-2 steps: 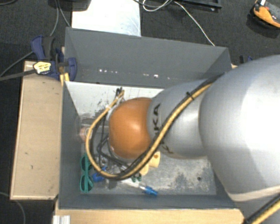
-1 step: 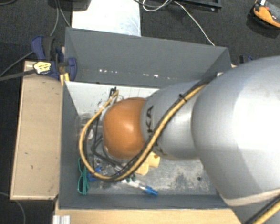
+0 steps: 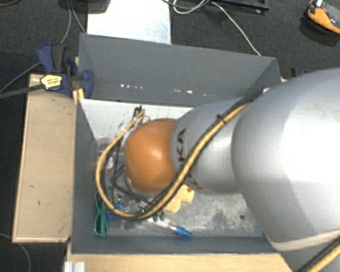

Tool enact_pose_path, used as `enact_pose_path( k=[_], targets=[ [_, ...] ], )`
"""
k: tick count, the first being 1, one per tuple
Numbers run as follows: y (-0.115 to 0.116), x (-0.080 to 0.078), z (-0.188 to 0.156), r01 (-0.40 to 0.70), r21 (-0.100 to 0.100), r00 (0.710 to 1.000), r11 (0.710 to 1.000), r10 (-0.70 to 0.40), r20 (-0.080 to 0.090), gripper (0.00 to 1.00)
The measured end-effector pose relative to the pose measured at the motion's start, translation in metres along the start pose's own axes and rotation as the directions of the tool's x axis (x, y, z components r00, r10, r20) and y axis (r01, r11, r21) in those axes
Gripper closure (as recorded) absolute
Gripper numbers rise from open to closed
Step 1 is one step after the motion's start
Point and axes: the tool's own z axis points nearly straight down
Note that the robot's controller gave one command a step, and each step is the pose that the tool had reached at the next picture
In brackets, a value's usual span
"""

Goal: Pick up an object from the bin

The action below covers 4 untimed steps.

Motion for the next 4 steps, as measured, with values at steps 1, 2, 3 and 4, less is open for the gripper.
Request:
enact_pose_path(
  k=[1, 2, 3, 4],
  targets=[
    [0.0, 0.0, 0.0, -0.001, 0.0, 1.0, 1.0, 0.001, 0.0, 1.0],
    [-0.005, 0.003, -0.072, 0.081, 0.0, 0.997, 0.997, -0.081, 0.007, 1.0],
    [-0.006, 0.014, -0.063, 0.043, -0.001, 0.999, 0.999, -0.043, 0.001, 1.0],
    [-0.008, -0.004, -0.085, 0.128, 0.001, 0.992, 0.992, -0.128, 0.013, 1.0]
  ],
)
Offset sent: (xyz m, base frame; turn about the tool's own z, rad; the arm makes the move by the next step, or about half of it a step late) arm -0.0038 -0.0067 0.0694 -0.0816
